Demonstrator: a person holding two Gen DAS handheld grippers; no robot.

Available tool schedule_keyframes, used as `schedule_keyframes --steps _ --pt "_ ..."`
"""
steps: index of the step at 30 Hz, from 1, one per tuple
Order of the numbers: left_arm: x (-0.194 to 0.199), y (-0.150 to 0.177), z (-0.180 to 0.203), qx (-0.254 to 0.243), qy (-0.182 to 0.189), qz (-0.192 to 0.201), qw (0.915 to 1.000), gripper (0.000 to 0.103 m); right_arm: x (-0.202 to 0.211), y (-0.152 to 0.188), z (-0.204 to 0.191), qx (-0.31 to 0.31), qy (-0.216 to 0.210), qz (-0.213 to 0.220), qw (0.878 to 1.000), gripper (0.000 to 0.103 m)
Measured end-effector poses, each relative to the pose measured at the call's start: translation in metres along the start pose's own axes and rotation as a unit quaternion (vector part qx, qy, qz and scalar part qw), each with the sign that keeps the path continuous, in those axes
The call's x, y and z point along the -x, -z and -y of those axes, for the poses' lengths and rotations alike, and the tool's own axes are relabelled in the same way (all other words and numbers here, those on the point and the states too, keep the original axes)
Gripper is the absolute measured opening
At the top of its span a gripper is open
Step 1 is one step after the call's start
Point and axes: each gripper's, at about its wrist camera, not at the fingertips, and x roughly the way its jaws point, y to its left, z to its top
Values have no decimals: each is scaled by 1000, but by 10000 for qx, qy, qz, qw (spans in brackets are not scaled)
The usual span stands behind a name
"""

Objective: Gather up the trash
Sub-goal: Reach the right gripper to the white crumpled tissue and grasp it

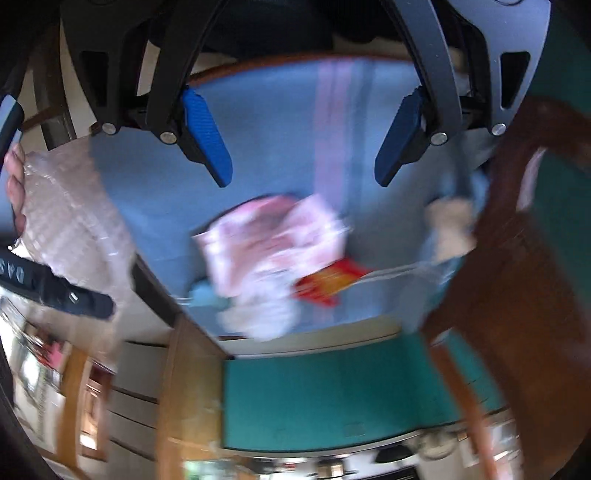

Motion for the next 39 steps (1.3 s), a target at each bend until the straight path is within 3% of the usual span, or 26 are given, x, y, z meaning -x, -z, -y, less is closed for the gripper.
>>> schedule_keyframes --steps 4,8,10,15,23,31,39 --pt "14 18 -34 249 -242 -36 9994 80 -34 -16 -82 584 -878 31 9944 86" --pt "27 37 -59 421 -333 -26 9986 81 -72 -18 -151 870 -1625 -277 9825 72" --pt "31 43 -69 489 -345 -15 9982 81 -87 -17 -175 969 -1797 -482 9777 68" --pt "38 53 -90 659 -293 41 9974 83 -108 -11 -212 1062 -1827 -792 9742 68" --pt "42 64 -104 792 -47 89 9968 83 -119 -3 -220 922 -1740 -941 9759 68" --pt "46 70 -111 901 -74 95 9959 84 -144 -7 -242 930 -1779 -1009 9744 68" --pt "48 71 -109 864 -216 23 9960 85 -191 -4 -277 1384 -1666 -1303 9675 67"
